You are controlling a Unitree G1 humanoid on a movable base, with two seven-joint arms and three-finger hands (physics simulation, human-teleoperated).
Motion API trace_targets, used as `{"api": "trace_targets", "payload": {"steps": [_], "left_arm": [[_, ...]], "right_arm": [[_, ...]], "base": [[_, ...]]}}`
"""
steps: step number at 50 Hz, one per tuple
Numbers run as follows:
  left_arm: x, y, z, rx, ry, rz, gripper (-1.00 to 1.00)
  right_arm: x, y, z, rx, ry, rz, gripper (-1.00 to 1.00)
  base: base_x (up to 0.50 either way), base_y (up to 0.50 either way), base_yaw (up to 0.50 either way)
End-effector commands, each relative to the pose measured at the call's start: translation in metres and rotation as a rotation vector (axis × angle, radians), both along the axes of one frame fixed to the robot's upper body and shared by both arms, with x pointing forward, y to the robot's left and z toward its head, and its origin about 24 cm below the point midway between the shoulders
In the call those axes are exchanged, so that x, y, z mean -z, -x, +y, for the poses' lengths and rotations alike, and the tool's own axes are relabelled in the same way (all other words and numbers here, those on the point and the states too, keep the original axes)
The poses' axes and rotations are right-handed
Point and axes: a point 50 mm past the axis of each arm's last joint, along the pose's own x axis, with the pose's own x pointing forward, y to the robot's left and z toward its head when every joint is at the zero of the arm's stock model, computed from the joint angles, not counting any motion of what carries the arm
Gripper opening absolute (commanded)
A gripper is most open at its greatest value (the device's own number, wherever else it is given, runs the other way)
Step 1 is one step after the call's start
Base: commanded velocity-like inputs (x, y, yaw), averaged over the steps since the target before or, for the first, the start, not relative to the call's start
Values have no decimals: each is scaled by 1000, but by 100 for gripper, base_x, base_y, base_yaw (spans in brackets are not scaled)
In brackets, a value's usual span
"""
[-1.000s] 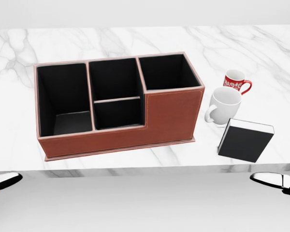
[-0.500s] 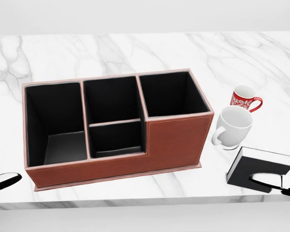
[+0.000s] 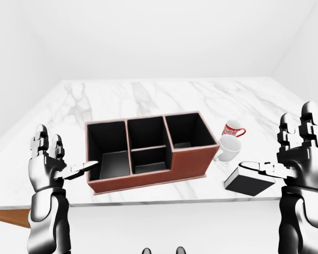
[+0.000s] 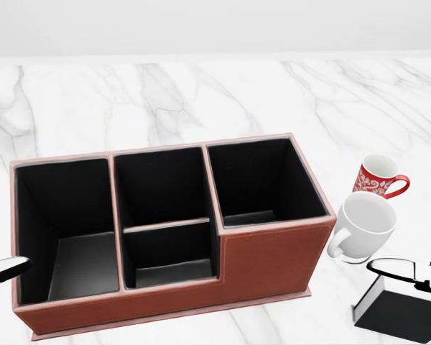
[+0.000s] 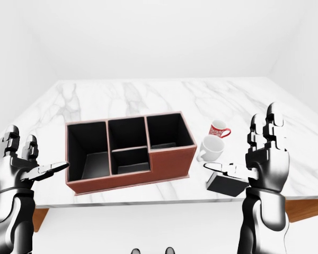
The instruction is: Pick up the book and place it in the right compartment of the caddy.
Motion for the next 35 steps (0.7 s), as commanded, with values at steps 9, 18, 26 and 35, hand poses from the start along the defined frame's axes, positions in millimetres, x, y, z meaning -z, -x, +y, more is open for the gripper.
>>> {"api": "trace_targets", "payload": {"steps": [9,18,26,35], "left_arm": [[2,-1,0,0,3,9,100],[2,-1,0,0,2,9,100],[-1,0,0,-3,-7,1,100],[-2,1,1,-6,-9,-4,100]], "right_arm": [[1,1,-1,1,0,4,100],[-10,9,-1,8,199,33,100],[-43,31,12,7,550,15,100],[-27,26,19,3,760,235,100]], "base": [[21,0,0],[0,0,0],[0,0,0],[0,0,0]]}}
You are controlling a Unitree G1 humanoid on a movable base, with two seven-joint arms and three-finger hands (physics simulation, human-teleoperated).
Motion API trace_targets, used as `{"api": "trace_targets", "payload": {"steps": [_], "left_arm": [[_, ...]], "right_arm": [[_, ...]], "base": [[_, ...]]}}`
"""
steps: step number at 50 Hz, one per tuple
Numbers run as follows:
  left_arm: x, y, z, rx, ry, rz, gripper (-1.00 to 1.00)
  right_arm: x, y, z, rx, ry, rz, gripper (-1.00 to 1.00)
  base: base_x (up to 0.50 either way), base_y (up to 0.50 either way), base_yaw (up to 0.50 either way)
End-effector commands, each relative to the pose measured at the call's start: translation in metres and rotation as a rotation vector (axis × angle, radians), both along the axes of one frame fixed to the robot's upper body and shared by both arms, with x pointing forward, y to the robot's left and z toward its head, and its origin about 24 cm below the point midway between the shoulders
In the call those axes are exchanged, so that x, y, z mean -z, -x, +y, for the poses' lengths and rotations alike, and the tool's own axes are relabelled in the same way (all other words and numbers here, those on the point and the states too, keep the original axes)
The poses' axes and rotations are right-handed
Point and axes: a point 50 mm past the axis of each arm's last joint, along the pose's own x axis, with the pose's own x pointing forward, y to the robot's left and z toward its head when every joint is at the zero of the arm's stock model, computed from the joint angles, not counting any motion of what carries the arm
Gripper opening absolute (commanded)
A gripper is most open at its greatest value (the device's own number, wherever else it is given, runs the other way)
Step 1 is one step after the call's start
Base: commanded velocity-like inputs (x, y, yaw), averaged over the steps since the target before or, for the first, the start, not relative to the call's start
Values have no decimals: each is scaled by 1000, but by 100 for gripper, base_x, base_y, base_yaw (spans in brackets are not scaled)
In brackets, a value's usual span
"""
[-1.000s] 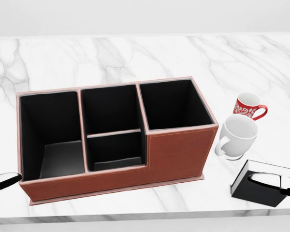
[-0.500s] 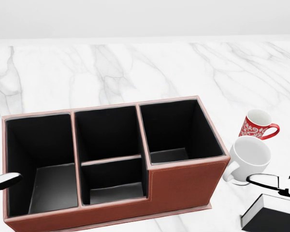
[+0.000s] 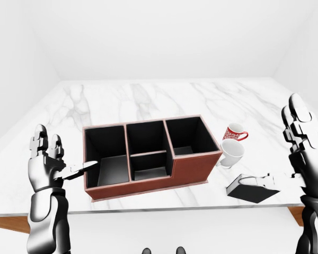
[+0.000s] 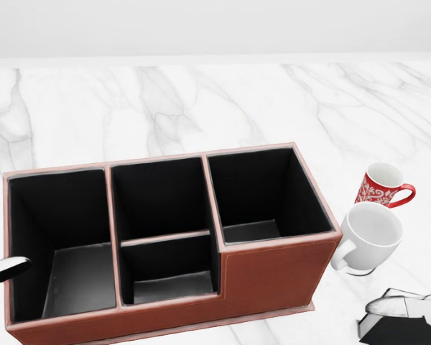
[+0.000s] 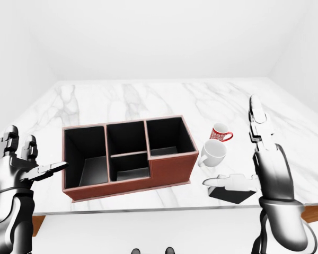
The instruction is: Pick up the book and place it in the right compartment of the caddy.
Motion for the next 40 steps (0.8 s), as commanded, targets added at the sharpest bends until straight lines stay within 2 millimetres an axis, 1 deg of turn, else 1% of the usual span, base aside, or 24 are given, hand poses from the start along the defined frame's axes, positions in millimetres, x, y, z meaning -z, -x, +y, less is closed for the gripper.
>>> {"api": "trace_targets", "payload": {"steps": [1,3,4,6,8,12,13,16,17,28,29,35,36,40], "left_arm": [[-2,1,1,-3,-3,-7,100],[1,0,2,-4,4,3,100],[1,0,2,-5,3,3,100],[0,1,1,-4,0,-2,100],[1,0,1,-2,3,4,100],[5,-2,2,-1,8,16,100],[4,-1,2,-2,9,15,100],[3,-1,1,-1,7,12,100],[4,-1,1,1,6,15,100],[4,-2,0,3,8,15,100],[4,-1,0,4,8,16,100],[5,-1,0,2,9,16,100],[6,-2,-1,6,9,19,100],[7,-2,-1,5,10,19,100]], "right_arm": [[9,0,9,43,275,202,100],[35,2,5,61,258,344,100],[41,2,1,85,257,378,100],[45,-2,-7,149,271,399,100],[54,-3,-16,187,274,448,100],[57,0,-28,237,273,477,100],[60,1,-33,256,271,493,100],[68,1,-38,277,267,532,100],[73,0,-42,298,273,561,100],[86,3,-55,347,303,620,100],[89,6,-63,371,303,637,100],[90,10,-74,404,294,650,100],[98,7,-85,478,327,667,100],[99,6,-85,480,332,671,100]], "base": [[0,0,0],[0,0,0],[0,0,0],[0,0,0],[0,0,0],[0,0,0],[0,0,0],[0,0,0],[0,0,0],[0,0,0],[0,0,0],[0,0,0],[0,0,0],[0,0,0]]}}
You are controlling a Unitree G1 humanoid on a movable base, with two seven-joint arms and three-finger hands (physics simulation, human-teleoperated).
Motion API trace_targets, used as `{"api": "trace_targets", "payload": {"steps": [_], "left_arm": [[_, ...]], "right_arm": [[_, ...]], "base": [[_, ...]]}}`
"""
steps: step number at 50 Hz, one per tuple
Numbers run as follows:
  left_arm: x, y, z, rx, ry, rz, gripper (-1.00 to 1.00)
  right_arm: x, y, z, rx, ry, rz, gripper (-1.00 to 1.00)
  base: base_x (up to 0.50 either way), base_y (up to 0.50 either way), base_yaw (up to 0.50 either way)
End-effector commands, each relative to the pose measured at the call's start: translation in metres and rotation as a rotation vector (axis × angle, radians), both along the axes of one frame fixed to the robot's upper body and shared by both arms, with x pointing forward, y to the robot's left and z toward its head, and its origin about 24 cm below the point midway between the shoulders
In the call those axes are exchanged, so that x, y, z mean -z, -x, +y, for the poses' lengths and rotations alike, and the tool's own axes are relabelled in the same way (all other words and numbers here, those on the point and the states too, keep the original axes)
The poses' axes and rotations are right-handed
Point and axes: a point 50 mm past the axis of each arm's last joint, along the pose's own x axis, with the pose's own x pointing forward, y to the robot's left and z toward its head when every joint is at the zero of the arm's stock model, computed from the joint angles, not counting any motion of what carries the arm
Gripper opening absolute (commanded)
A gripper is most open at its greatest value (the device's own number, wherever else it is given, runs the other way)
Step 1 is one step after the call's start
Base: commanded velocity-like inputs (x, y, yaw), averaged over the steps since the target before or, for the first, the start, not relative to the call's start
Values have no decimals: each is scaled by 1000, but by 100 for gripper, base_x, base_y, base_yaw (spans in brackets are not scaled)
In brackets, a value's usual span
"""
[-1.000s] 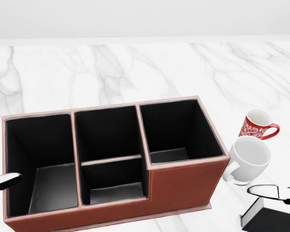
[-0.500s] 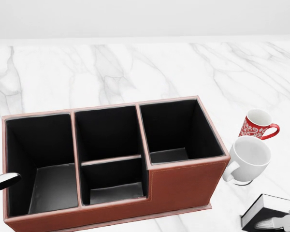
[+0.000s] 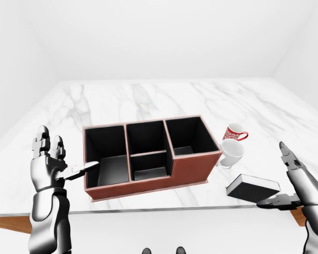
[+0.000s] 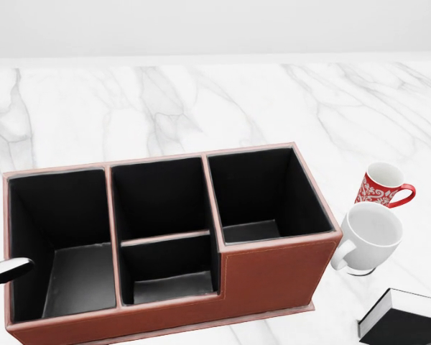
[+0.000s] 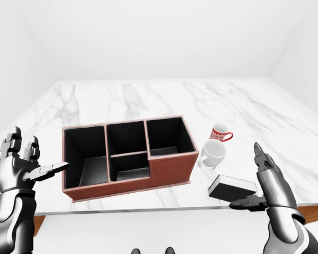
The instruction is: Pick up the book and place it in the right compartment of the caddy.
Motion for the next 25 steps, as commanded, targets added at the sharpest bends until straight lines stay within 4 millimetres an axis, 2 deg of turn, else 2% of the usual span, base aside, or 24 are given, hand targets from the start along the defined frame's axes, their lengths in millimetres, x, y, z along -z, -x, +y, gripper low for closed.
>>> {"api": "trace_targets", "payload": {"steps": [1,12,25], "left_arm": [[2,-1,-1,2,1,3,100],[2,0,-1,3,1,5,100],[3,-1,-1,4,2,5,100]], "right_arm": [[13,2,-20,87,49,50,100],[17,0,-20,82,50,63,100],[31,-10,-19,71,27,74,100]], "base": [[0,0,0],[0,0,0],[0,0,0]]}}
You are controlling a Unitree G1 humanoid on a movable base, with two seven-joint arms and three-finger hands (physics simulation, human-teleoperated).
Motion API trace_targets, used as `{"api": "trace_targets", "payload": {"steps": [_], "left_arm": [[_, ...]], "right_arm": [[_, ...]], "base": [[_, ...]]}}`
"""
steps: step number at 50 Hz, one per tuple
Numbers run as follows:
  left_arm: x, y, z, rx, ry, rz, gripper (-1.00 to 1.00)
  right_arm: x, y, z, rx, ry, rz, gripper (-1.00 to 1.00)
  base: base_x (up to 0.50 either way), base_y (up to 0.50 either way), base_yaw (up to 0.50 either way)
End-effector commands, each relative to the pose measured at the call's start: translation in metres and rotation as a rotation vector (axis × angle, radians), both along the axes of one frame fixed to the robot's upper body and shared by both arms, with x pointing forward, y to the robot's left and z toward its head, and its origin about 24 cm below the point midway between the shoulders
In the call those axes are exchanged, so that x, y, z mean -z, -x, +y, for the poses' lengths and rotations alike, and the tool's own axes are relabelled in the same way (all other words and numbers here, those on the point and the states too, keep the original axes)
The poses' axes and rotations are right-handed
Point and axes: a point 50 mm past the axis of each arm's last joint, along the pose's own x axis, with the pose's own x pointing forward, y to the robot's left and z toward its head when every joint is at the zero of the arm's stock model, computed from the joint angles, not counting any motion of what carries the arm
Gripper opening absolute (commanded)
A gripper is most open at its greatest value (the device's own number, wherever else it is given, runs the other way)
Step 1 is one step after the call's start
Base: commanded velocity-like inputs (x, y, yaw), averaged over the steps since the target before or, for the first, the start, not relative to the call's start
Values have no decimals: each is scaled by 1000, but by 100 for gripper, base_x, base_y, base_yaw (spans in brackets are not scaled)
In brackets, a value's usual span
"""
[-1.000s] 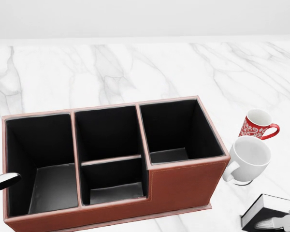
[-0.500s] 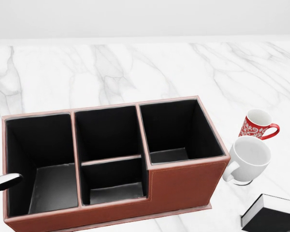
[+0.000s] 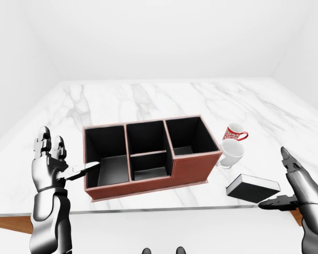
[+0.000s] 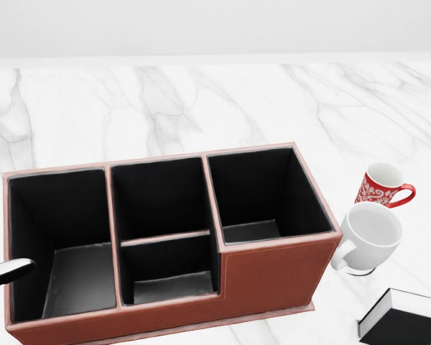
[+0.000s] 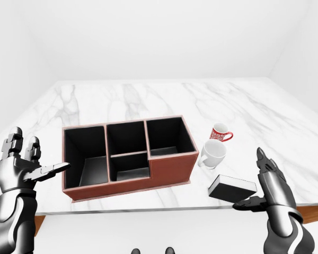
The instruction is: Pick up the book and place it in the right compartment of the caddy.
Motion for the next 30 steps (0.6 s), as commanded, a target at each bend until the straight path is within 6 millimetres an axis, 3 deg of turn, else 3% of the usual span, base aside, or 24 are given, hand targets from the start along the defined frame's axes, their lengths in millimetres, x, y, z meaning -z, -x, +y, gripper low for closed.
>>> {"api": "trace_targets", "payload": {"steps": [1,30], "left_arm": [[1,0,0,1,0,1,100],[1,0,-2,6,-3,2,100]], "right_arm": [[11,-6,-1,-1,-13,12,100],[21,-31,-8,17,-33,2,100]], "base": [[0,0,0],[0,0,0]]}}
